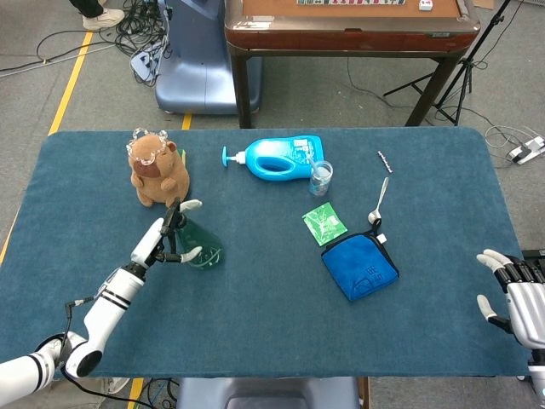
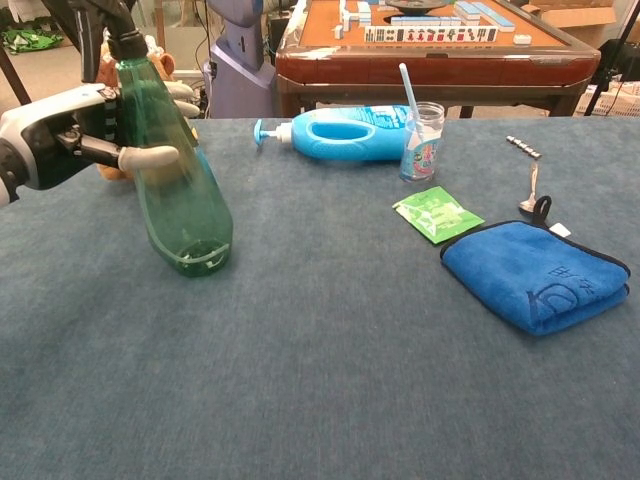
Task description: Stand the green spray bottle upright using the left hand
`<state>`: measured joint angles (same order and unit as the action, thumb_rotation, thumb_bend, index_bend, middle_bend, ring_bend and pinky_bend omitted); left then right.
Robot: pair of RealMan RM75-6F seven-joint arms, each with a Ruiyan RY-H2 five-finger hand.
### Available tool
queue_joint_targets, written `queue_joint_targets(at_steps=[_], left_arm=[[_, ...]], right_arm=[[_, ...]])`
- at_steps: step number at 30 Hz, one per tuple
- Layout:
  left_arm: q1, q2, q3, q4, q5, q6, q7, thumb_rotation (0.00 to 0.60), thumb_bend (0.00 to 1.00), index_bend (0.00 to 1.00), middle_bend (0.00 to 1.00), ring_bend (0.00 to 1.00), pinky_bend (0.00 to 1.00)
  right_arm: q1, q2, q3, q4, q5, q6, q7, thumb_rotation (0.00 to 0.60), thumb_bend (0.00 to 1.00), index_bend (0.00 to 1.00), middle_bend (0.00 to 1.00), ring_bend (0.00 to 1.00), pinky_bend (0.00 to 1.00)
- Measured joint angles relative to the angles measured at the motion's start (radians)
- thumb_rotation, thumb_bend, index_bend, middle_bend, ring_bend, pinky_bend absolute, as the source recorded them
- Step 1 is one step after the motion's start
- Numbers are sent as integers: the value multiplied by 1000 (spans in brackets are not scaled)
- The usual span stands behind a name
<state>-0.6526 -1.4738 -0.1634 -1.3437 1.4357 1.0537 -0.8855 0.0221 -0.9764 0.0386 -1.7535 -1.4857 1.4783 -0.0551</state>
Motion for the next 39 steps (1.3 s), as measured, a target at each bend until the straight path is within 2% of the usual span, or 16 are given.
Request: queue_joint_targets(at_steps=[3, 13, 26, 33, 39], left_arm=[[-1, 12, 9, -19, 9, -10, 6, 600, 287, 0, 0, 0, 0], [-8, 48, 29, -70, 25, -39, 37, 600, 286, 0, 0, 0, 0], [35, 103, 77, -78, 54, 0, 93, 600, 286, 0, 0, 0, 0], [78, 136, 75, -93, 9, 33, 123, 600, 286, 0, 0, 0, 0], [135, 160, 64, -112, -64, 74, 209, 600, 286, 0, 0, 0, 0]], right_arm=[[0, 0, 0, 1, -1, 1, 1, 600, 341, 221, 197, 144, 193], [-3, -2, -1, 7, -2, 4, 10, 600, 341, 221, 198, 144, 193], [-3, -4, -1, 19, -1, 3, 22, 600, 341, 221, 197, 145, 193], [0, -7, 1, 27, 1, -1, 27, 600, 341, 221, 198, 144, 193], [5, -13, 3, 38, 3, -10, 36, 600, 341, 221, 197, 144, 193]])
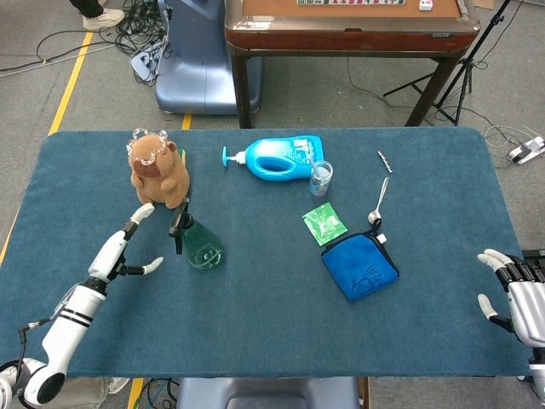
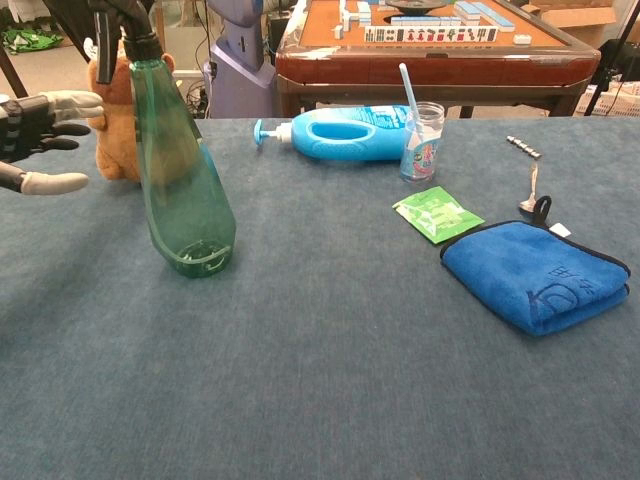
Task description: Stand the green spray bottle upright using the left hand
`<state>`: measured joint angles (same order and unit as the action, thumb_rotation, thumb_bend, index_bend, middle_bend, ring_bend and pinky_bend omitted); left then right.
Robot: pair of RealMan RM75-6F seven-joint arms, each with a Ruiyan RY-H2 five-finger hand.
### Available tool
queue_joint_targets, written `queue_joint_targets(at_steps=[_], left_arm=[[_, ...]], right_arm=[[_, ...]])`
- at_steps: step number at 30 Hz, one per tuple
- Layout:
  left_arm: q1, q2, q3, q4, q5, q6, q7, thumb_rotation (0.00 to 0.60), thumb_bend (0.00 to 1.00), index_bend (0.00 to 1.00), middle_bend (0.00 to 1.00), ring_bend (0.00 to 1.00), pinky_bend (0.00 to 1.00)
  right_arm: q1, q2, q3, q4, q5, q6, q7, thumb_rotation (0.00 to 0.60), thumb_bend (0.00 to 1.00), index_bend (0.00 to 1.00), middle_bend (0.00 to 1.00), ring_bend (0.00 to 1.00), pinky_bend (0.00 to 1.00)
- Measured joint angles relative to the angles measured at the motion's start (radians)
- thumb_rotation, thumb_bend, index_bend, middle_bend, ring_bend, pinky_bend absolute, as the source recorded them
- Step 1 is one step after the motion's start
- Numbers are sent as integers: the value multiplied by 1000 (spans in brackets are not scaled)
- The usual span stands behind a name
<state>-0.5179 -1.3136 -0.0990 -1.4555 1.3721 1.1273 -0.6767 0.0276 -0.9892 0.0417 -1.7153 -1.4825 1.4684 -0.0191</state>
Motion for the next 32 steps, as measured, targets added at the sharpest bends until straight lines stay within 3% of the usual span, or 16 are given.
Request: queue_joint_targets(at_steps=[7, 23, 32], left_arm=[[60, 40, 0, -44, -45, 64, 162, 600, 287, 6, 0, 0, 0], [227, 100, 71, -176, -44, 300, 762, 600, 287, 23, 0, 0, 0], [315, 101, 100, -252, 7, 401, 890, 600, 287, 24, 0, 0, 0]], right_arm=[[5, -6, 2, 17, 1, -7, 16, 600, 341, 221, 197, 144, 193], [7, -18, -4, 43, -29, 4, 53, 600, 341, 221, 197, 144, 193], [6, -25, -5, 50, -32, 8, 62, 600, 341, 221, 197, 144, 193]])
